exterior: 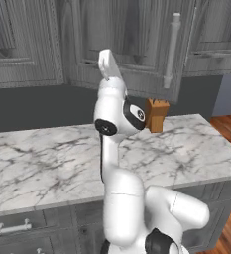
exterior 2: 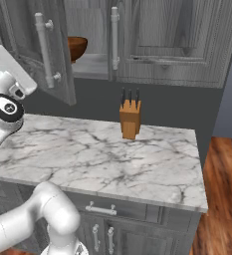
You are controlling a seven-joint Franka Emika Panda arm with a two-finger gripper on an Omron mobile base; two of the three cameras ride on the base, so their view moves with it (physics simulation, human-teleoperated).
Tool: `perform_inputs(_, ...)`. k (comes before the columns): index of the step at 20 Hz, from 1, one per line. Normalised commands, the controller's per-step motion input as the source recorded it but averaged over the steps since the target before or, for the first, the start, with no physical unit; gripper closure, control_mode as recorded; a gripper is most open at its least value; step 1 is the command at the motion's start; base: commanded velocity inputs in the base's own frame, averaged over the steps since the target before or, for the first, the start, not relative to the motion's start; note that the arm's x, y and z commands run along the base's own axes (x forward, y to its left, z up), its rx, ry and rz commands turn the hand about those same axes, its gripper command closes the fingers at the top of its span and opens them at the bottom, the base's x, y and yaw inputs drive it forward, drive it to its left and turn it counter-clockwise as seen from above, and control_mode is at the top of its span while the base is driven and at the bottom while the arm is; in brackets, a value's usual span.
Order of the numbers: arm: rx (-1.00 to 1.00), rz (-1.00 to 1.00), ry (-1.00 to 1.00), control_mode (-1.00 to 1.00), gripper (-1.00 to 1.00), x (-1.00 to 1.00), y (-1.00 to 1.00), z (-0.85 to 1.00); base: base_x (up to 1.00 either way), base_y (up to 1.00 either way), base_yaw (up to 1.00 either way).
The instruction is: Open the cabinet. Pick the bowls from the counter and place them in the cabinet. Then close the cabinet.
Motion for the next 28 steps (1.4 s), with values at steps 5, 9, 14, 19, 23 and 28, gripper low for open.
perform_inputs(5,0.27,0.31,-0.24,-1.00,-1.00,1.00,-0.17,-0.55,0.00,0.00,0.00)
perform_inputs(9,0.40,0.24,-0.05,-1.00,-1.00,1.00,-0.04,-0.36,0.00,0.00,0.00)
perform_inputs(14,0.41,0.17,0.00,-1.00,-1.00,1.00,-0.11,0.00,0.00,0.00,0.00)
perform_inputs(19,0.29,0.10,0.01,-1.00,-1.00,1.00,-0.03,0.52,0.00,0.00,0.00)
perform_inputs(23,0.22,0.11,0.12,-1.00,-1.00,1.00,0.00,0.36,0.00,0.00,0.00)
perform_inputs(28,0.11,0.12,0.27,-1.00,-1.00,1.00,0.00,0.48,0.00,0.00,0.00)
